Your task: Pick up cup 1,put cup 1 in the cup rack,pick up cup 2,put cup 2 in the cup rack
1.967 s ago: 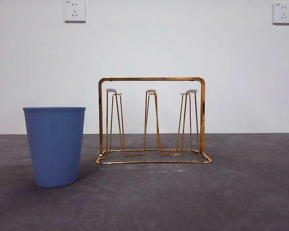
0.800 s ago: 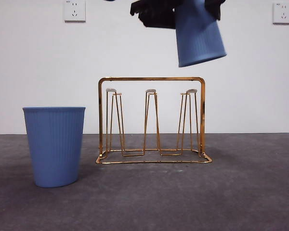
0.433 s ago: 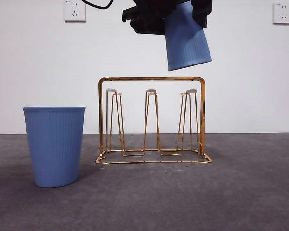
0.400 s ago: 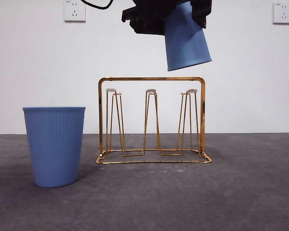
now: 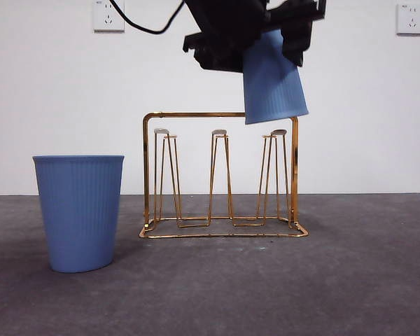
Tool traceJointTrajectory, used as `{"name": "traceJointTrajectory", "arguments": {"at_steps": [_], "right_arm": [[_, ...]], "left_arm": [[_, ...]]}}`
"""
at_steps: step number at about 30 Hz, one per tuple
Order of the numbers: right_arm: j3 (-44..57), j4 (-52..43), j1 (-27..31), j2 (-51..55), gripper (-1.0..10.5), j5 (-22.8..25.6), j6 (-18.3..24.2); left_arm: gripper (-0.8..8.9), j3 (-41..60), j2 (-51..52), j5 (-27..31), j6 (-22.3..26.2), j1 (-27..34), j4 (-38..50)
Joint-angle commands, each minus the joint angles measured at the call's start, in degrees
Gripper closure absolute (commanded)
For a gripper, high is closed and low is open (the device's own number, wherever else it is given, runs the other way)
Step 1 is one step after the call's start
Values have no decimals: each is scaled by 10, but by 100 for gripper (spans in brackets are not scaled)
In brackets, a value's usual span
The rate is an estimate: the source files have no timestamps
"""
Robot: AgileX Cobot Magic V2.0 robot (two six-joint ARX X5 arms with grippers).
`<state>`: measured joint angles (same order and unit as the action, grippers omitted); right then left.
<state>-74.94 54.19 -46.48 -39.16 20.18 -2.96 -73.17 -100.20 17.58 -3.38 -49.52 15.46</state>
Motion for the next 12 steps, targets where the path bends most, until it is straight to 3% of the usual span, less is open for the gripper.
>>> {"name": "traceJointTrajectory", "arguments": {"at_steps": [1,12], "right_arm": [[2,1,0,0,694,1,2],[2,3,0,0,695,-2,2]], "left_arm": [[822,-11,-6,1,11,4,9],[822,-58,-58,0,15,7,-13]]}}
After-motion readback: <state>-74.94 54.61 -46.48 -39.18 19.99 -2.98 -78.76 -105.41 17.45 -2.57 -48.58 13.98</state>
